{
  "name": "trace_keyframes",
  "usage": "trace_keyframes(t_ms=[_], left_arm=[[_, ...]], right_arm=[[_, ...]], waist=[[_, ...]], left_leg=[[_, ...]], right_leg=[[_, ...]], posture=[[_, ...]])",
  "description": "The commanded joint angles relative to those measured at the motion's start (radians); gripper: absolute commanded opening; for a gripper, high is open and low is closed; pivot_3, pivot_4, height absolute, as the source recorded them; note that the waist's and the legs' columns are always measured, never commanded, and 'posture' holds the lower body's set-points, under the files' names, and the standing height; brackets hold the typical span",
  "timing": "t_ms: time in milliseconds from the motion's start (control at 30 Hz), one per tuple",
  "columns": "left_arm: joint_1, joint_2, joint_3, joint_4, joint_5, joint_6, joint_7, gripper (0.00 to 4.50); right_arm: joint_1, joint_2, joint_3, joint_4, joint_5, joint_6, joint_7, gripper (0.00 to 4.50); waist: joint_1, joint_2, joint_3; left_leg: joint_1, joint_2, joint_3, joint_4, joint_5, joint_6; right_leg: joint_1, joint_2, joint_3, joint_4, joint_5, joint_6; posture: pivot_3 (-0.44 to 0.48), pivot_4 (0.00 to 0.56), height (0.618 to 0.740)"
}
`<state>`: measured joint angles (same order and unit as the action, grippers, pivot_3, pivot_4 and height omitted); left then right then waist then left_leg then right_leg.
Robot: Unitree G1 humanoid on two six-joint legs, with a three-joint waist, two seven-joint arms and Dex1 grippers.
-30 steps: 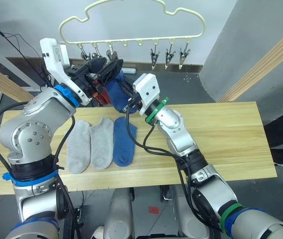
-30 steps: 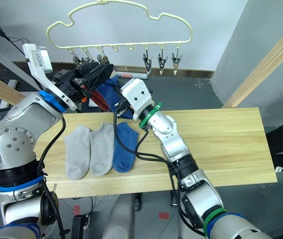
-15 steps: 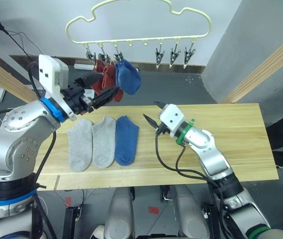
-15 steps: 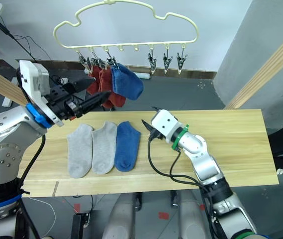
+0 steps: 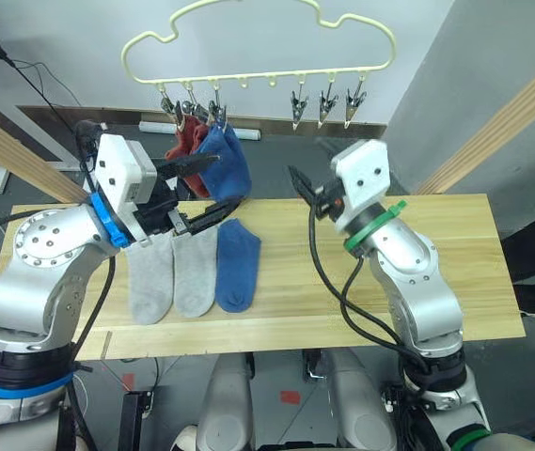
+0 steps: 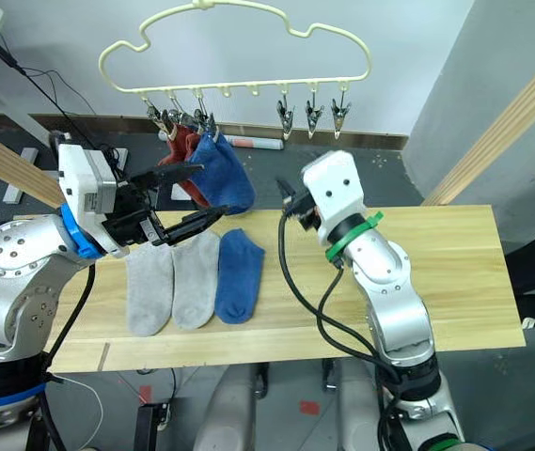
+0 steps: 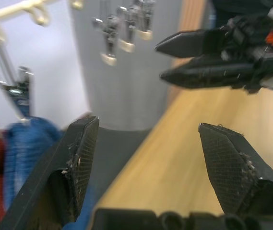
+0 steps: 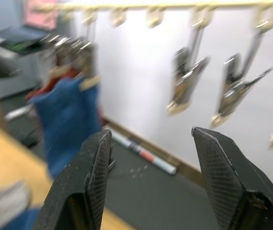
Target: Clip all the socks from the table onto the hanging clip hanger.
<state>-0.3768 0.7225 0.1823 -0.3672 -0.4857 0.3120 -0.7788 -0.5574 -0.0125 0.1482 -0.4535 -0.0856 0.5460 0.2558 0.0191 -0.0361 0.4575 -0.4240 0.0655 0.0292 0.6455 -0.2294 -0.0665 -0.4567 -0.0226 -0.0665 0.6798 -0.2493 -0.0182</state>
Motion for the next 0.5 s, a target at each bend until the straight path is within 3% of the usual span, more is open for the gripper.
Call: trace_keyframes(t_ms=[33, 500], left_arm=[[0.031, -0.012, 0.042, -0.03, 0.004, -0.009, 0.04, 3.59], [0.001, -0.055, 0.018, -0.055, -0.011, 0.03, 0.087, 3.59]], right_arm=[[-0.022, -0.005, 0.0, 0.012, 0.004, -0.017, -0.02, 2.77], [-0.138, 0.046, 0.004, 0.15, -0.007, -0.033, -0.12, 2.77]], waist=[[0.001, 0.0, 0.0], [0.002, 0.0, 0.0]], left_leg=[[0.0, 0.0, 0.0, 0.0, 0.0, 0.0], [0.0, 0.0, -0.001, 0.0, 0.0, 0.001]], right_leg=[[0.0, 0.0, 0.0, 0.0, 0.0, 0.0], [0.0, 0.0, -0.001, 0.001, 0.0, 0.0]], posture=[[0.019, 0.447, 0.74], [0.015, 0.448, 0.74]])
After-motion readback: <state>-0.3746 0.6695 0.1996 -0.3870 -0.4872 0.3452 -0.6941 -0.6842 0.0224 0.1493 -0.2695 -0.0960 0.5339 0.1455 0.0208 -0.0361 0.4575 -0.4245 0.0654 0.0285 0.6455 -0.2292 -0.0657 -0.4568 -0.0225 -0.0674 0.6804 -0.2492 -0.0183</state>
